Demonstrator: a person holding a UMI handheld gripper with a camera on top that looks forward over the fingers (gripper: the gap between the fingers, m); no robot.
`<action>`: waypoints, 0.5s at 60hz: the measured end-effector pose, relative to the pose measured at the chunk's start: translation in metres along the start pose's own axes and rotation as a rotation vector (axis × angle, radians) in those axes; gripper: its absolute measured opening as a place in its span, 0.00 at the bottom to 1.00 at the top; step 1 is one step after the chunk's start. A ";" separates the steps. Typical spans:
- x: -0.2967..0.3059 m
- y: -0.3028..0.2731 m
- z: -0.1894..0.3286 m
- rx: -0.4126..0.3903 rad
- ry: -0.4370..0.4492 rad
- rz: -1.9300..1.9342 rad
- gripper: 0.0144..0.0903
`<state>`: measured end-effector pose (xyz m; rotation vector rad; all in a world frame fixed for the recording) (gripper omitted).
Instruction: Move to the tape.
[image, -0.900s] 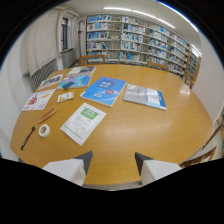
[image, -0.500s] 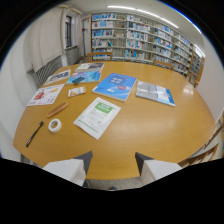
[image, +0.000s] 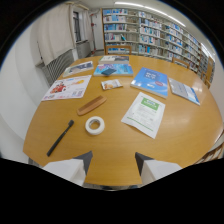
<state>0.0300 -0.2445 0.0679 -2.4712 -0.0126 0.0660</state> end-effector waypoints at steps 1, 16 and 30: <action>-0.005 -0.001 0.002 -0.002 -0.002 0.001 0.93; -0.046 -0.018 0.045 -0.004 0.018 0.000 0.92; -0.055 -0.038 0.082 0.007 0.033 -0.007 0.92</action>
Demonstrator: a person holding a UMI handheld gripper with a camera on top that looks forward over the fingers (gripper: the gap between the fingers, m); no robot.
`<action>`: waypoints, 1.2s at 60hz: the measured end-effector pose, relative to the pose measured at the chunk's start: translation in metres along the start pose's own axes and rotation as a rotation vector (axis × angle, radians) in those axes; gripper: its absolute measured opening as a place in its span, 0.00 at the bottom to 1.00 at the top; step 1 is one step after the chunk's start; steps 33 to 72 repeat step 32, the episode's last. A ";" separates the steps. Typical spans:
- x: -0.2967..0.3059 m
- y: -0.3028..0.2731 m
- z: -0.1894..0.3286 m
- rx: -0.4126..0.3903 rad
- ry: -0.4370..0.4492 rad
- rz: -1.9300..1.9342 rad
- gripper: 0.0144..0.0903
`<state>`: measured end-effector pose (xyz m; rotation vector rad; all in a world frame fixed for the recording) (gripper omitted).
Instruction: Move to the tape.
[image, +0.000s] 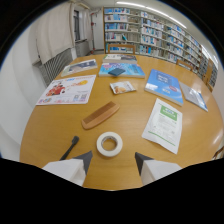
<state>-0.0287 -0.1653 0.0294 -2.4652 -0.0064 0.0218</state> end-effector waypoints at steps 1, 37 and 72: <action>0.000 -0.001 0.002 0.000 0.002 0.000 0.92; -0.004 -0.010 0.030 -0.003 -0.008 -0.012 0.92; -0.004 -0.010 0.030 -0.003 -0.008 -0.012 0.92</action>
